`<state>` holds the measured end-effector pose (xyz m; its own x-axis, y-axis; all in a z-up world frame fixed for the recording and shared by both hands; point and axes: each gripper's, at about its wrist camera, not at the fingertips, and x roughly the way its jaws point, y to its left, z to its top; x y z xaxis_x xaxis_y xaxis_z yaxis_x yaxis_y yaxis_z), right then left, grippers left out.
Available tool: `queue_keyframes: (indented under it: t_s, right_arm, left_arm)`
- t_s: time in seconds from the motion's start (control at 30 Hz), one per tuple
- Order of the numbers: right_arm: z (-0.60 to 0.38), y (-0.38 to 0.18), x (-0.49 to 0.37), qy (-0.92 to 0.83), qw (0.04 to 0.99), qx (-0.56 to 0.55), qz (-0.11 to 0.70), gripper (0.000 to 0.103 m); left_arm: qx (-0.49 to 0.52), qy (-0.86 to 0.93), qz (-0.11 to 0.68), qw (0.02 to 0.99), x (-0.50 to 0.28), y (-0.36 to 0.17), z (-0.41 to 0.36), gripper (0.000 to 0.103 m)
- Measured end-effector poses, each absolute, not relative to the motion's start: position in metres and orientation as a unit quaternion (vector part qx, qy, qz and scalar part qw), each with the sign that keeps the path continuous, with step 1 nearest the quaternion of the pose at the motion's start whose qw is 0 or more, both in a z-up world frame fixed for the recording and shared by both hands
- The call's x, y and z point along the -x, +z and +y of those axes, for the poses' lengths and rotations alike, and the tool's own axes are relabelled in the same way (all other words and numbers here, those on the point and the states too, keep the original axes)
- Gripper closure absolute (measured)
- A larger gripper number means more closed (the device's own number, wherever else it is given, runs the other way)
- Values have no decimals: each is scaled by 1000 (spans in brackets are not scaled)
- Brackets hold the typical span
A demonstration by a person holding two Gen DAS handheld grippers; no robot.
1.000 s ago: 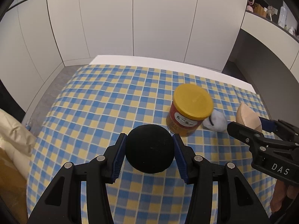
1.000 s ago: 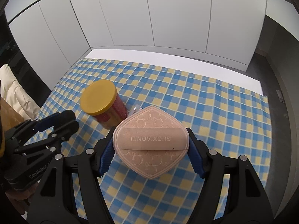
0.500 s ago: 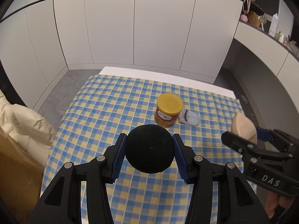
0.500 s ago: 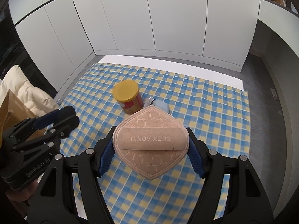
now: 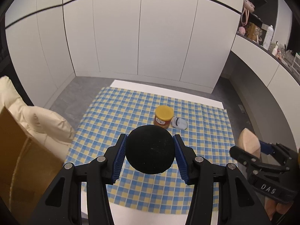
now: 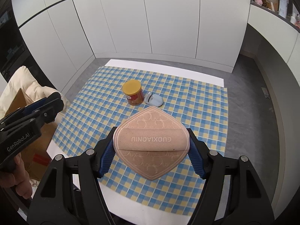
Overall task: Organize objects
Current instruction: 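Lift the black sponge with the left tool while the right tool lifts the pink puff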
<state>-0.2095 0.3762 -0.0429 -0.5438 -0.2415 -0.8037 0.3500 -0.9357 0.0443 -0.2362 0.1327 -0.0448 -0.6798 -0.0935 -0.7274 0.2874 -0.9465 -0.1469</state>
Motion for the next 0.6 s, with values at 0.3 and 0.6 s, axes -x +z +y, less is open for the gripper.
queue_keyframes:
  t_s: [0.3,0.6]
  right_arm:
    - [400,-15,174,-874,189,-445,47,31]
    - [413,-11,153,-872,201,-444,44,31]
  left_arm:
    - [-383,-907,139,110,188,-24,138,53]
    - [-379,-909,142,100,170,-21,149,53]
